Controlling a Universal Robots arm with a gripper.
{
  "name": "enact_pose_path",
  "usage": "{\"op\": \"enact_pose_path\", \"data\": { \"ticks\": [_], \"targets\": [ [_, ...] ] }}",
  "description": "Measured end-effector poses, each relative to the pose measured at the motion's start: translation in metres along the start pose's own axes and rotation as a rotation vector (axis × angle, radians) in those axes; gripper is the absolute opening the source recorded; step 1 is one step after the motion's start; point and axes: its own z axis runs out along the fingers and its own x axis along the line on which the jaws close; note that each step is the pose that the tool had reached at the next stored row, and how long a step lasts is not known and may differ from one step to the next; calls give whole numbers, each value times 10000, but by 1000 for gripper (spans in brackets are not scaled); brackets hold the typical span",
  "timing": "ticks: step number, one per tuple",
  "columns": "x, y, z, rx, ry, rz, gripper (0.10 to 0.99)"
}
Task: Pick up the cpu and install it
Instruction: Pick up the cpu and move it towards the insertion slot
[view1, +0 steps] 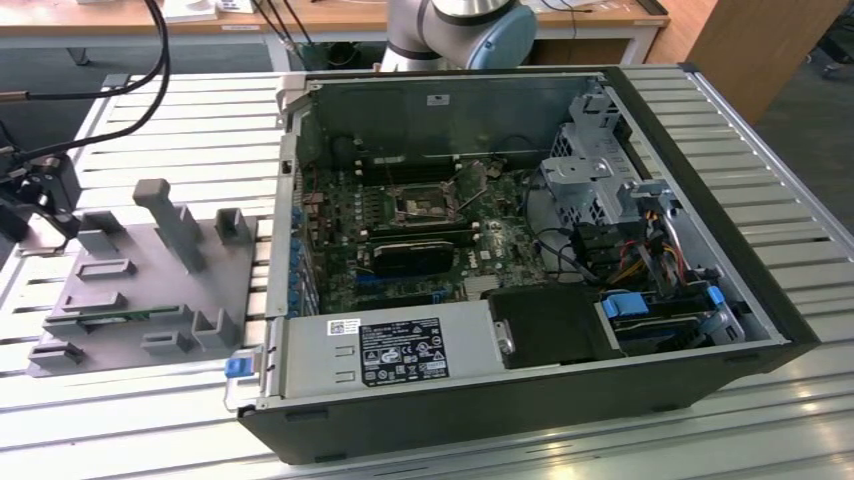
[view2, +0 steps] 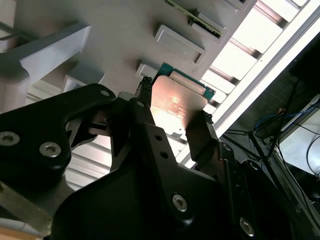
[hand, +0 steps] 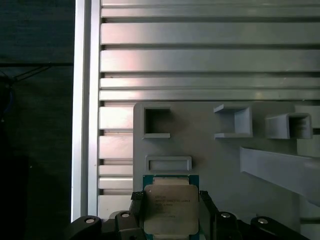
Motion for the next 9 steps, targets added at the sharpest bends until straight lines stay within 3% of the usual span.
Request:
{"op": "enact_pose_path", "data": {
  "ticks": [9],
  "targets": [
    [0,7,-99,5,0,-1,525]
  ]
}}
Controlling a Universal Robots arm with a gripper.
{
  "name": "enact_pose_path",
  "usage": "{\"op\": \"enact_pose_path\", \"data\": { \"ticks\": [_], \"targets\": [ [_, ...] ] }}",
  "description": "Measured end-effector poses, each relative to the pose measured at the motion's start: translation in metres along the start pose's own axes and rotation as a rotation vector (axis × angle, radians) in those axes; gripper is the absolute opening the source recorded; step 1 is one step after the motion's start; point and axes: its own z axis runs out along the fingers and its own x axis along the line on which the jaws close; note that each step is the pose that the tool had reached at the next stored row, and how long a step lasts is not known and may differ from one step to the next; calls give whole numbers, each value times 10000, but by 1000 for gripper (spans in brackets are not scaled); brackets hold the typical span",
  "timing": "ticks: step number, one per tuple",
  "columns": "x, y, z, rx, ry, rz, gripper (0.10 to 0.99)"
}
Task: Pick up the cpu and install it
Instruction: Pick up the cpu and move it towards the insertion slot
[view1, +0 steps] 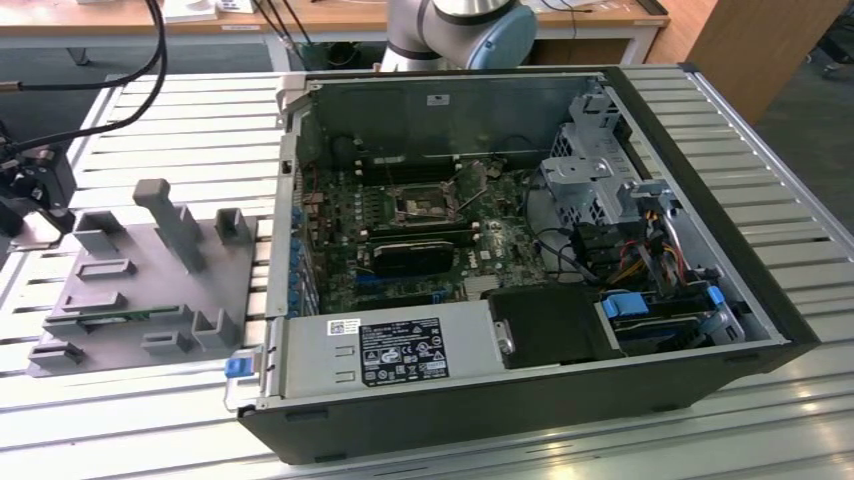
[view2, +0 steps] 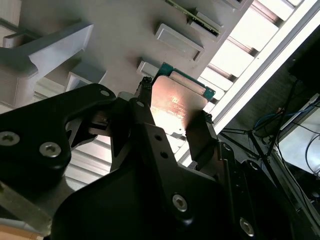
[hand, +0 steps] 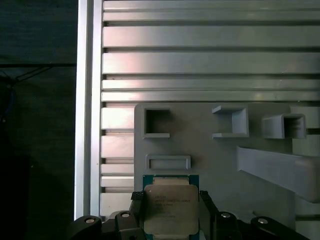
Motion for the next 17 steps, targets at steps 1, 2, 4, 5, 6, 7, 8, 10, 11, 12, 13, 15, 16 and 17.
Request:
{"op": "enact_pose_path", "data": {
  "ticks": [1,2,4,5,6,7,8,10,11,12,13,15,16,17],
  "targets": [
    [0,1,-12,4,0,0,525],
    [0,2,-23,8,0,0,525],
    [0,4,-44,13,0,1,525],
    [0,5,-51,12,0,0,525],
    [0,5,-58,13,0,1,525],
    [1,6,-64,13,-1,1,525],
    [1,7,-69,13,-1,1,525],
    [1,10,-82,14,0,1,525],
    [0,10,-88,14,-1,1,525],
    [1,11,-95,14,0,0,525],
    [1,12,-101,14,-1,1,525],
    [1,15,-114,15,-1,1,525],
    [1,17,-121,15,-1,1,525],
    [1,18,-129,15,-1,0,525]
  ]
}}
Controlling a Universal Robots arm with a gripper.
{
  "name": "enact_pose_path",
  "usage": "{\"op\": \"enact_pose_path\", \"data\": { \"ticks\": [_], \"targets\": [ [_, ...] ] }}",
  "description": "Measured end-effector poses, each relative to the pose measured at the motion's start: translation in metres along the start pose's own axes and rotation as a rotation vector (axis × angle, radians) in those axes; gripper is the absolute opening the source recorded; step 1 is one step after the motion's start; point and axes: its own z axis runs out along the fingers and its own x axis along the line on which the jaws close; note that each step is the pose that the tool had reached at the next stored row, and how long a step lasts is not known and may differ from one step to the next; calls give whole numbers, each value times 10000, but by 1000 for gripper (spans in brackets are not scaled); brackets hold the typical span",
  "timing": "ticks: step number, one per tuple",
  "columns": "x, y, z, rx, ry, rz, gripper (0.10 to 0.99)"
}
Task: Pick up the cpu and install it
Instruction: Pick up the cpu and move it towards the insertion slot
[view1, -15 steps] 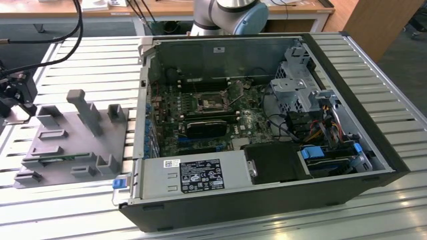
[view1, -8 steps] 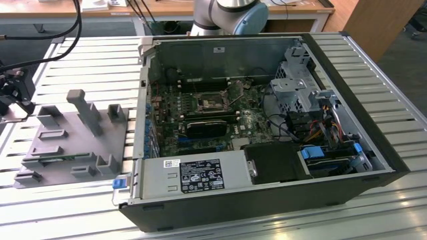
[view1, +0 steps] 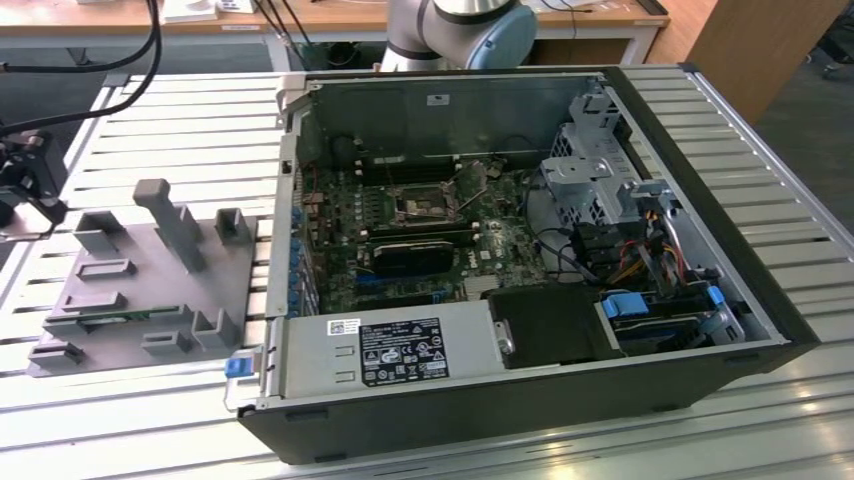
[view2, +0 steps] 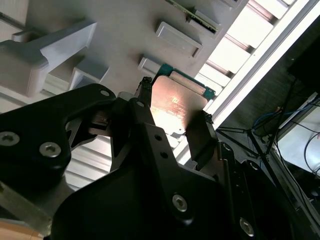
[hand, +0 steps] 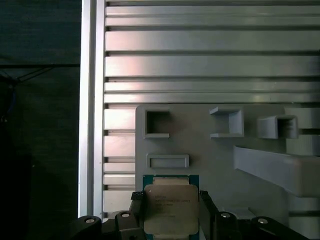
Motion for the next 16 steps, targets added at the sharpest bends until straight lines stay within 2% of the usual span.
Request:
{"op": "enact_pose_path", "data": {
  "ticks": [16],
  "targets": [
    [1,19,-132,6,0,0,525]
  ]
}}
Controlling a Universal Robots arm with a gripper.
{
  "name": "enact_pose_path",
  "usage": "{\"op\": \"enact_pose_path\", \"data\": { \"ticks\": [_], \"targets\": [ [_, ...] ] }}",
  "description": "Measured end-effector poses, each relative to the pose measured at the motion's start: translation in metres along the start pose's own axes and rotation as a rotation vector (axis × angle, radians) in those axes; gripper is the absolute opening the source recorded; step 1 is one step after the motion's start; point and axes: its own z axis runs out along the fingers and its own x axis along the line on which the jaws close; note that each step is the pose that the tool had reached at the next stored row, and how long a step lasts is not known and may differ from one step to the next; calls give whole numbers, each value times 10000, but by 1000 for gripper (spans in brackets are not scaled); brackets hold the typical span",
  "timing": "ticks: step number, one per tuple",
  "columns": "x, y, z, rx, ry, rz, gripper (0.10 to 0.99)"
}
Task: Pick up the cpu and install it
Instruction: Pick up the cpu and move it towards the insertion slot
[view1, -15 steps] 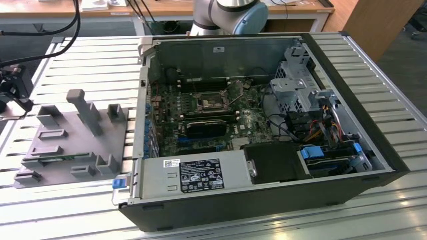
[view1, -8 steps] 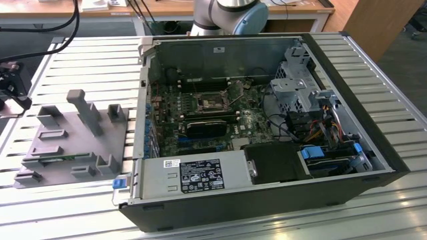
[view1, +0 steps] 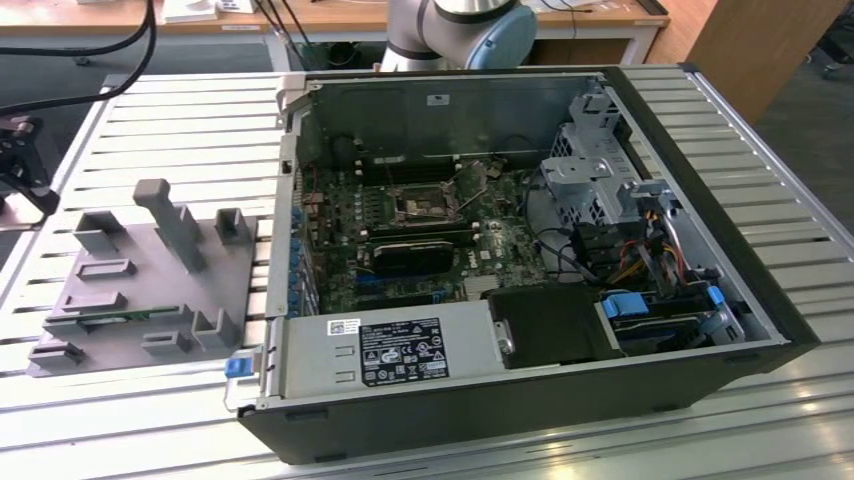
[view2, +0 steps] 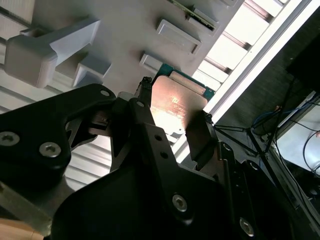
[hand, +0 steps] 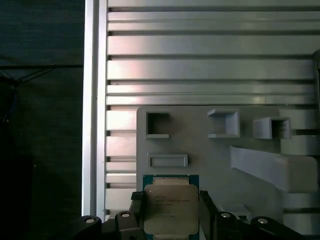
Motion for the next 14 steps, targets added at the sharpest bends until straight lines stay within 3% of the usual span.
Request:
{"op": "enact_pose_path", "data": {
  "ticks": [14],
  "targets": [
    [1,12,-161,1,1,0,525]
  ]
}}
